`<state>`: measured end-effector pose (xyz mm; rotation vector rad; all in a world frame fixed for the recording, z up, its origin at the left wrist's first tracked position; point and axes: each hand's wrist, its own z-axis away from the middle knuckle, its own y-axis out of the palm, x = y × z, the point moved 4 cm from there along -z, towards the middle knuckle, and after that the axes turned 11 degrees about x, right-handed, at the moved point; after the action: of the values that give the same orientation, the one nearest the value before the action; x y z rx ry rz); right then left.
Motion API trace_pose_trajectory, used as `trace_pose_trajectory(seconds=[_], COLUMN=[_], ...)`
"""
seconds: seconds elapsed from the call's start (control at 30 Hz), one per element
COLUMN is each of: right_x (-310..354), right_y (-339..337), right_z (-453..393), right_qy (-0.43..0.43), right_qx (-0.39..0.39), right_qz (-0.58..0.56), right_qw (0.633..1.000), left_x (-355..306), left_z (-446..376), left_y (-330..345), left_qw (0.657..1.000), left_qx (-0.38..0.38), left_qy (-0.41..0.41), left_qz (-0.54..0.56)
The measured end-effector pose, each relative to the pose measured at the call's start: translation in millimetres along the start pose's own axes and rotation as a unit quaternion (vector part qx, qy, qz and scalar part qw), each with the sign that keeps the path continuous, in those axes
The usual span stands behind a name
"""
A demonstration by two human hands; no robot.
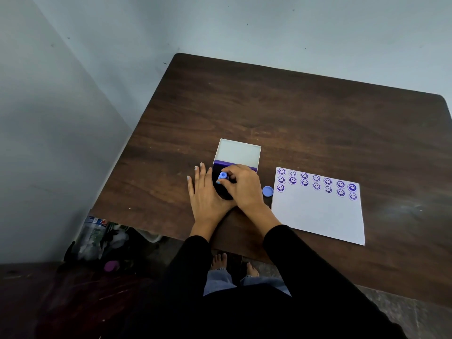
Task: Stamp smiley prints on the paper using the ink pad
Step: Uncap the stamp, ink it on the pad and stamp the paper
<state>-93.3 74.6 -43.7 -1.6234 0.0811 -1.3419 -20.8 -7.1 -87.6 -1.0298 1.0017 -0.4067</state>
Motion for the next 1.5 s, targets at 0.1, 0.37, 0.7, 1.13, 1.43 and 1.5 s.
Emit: trace_pose_trajectory(seconds=[0.1, 0.37, 0.7, 1.13, 1.43, 1.5], right_x=[-1, 0, 1, -74, -110, -113], right_y=[0, 4, -4, -101, -96, -93], right_z=[-3, -3, -3, 44, 71, 74], right_qy=[0.011, 0.012, 0.040, 0.166, 0.237, 0.248], right_qx=[-0.001, -0.001, -0.016, -0.352, -0.358, -0.350], right_qz=[-0.003, 0.001, -0.029, -0.389, -0.511, -0.487], right_qw=[1.000, 1.000, 0.999, 0.835, 0.745, 0.761], left_x=[0, 1, -6, -93, -94, -101], left_z=[0, 0, 4, 9, -2, -12], left_y=[1, 0, -4, 29, 28, 31], left_qw=[1.000, 1.000, 1.000, 0.961, 0.969, 0.955], left_qx=[-0.001, -0.005, -0.009, 0.045, 0.098, 0.158], left_qy=[0.000, 0.004, 0.023, 0.263, 0.208, 0.200], left_qz=[0.001, -0.005, 0.000, -0.076, -0.093, -0.151])
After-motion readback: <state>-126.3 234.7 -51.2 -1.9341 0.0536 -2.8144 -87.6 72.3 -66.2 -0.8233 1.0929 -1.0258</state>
